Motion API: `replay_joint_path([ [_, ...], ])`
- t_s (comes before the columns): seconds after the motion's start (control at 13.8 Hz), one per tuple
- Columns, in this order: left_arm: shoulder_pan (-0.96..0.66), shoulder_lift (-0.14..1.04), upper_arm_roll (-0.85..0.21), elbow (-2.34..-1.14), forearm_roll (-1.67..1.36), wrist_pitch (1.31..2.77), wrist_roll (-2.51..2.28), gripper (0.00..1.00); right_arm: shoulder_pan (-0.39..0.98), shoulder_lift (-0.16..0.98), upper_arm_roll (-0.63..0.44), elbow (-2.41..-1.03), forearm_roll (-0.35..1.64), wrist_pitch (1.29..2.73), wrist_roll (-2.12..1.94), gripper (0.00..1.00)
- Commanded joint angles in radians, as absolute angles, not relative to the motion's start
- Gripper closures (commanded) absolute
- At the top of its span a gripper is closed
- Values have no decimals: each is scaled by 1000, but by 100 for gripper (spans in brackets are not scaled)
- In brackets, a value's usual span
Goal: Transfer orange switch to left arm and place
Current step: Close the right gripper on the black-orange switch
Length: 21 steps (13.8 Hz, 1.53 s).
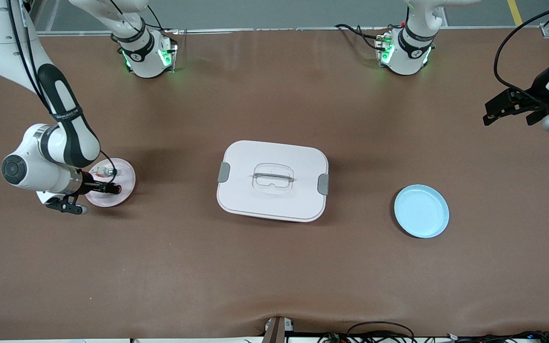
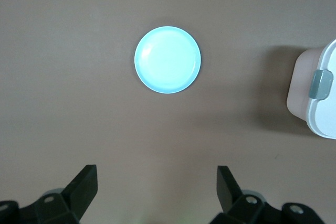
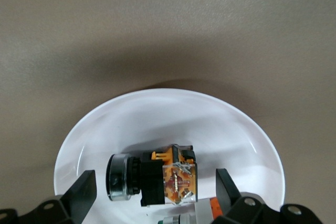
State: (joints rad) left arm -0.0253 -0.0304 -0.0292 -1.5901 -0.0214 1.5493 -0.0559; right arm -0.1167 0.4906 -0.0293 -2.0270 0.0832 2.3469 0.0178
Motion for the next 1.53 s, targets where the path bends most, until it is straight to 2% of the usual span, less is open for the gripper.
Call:
replay_joint_path([
  [0.0,-20,-25,-34,-1569,-14,1529,-31,0,-127,509,-17,-2028,100,2370,3,0],
  [0.58,-18,-25,-34,-1568,-14,1529,-31,0,-123,517,-14,-2028,100,2370,2,0],
  [0.65,-18,-25,-34,-1569,-14,1529,-31,0,-123,517,-12,-2026,100,2368,2,13],
  [0.87,-18,-25,-34,-1569,-14,1529,-32,0,-124,517,-9,-2026,100,2364,-2,75],
  [0.95,-18,-25,-34,-1568,-14,1529,-31,0,-126,517,-8,-2025,100,2361,0,92],
  [1.02,-18,-25,-34,-1569,-14,1529,-31,0,-126,515,-9,-2023,100,2356,0,100],
  [1.16,-18,-25,-34,-1569,-14,1531,-31,0,-126,503,-5,-2014,100,2323,0,100],
  [1.45,-18,-25,-34,-1569,-14,1529,-31,0,-124,453,8,-1921,286,2038,2,100],
])
